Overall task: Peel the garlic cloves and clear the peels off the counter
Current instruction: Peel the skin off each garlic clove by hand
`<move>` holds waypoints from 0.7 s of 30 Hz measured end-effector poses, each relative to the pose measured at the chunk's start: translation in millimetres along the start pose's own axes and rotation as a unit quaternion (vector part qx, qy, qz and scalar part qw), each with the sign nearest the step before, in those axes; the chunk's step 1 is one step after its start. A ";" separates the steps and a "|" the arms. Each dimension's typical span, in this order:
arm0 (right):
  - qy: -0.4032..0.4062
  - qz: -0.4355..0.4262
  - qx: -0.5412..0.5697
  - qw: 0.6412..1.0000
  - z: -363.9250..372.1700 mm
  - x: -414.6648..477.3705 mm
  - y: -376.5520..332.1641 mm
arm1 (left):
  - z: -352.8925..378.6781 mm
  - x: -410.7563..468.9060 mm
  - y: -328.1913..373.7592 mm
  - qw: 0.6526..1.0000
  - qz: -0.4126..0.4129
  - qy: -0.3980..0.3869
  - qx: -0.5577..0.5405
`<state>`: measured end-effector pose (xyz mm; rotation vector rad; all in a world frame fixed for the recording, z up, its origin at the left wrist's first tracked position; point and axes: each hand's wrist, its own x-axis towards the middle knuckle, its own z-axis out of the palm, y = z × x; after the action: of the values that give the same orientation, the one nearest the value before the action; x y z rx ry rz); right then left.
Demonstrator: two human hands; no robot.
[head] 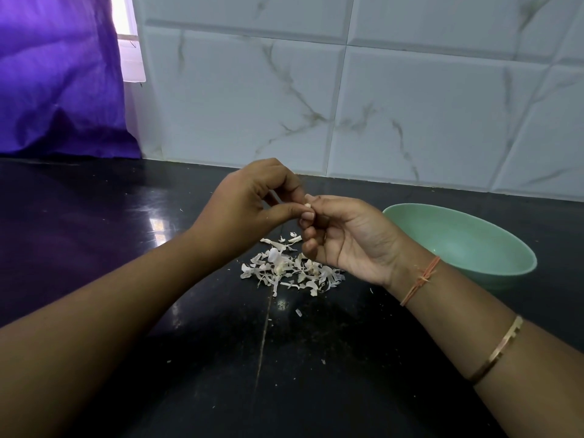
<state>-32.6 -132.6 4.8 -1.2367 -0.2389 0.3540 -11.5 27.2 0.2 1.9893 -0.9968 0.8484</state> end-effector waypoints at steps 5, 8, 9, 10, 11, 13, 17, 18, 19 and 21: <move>-0.009 -0.042 -0.004 0.999 -0.3 0.0 0.5 | 3.4 -0.2 0.6 0.997 -0.064 0.034 -0.041; -0.016 -0.070 -0.004 0.997 -0.9 0.5 0.2 | 3.6 1.2 -0.9 0.985 -0.128 0.057 -0.105; -0.017 -0.077 -0.002 0.997 -1.2 0.6 0.1 | 3.6 1.5 -1.1 0.982 -0.139 0.059 -0.117; -0.017 -0.082 0.001 0.996 -1.6 0.6 -0.1 | 3.9 1.5 -0.9 0.979 -0.147 0.057 -0.127; -0.017 -0.087 0.002 0.996 -2.3 0.9 -0.1 | 4.4 1.4 -0.4 0.977 -0.152 0.051 -0.139; -0.017 -0.093 0.000 0.996 -3.6 1.0 -0.1 | 6.1 0.7 0.2 0.973 -0.159 0.040 -0.163; 0.005 -0.113 -0.005 0.994 -3.2 1.8 1.1 | 8.8 -1.3 0.3 0.959 -0.177 0.027 -0.218; 0.015 -0.121 -0.006 0.993 -2.7 2.1 1.5 | 9.6 -1.9 1.1 0.954 -0.183 0.026 -0.236; 0.026 -0.129 -0.006 0.991 -2.0 2.4 2.0 | 10.6 -2.3 2.4 0.949 -0.188 0.025 -0.253; 0.044 -0.142 -0.010 0.989 -0.4 2.7 2.7 | 12.3 -3.2 5.0 0.941 -0.196 0.022 -0.276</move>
<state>-30.3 -131.1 2.0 -1.2147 -0.3380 0.0511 -14.5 16.1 -7.1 1.5899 -0.6777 0.3373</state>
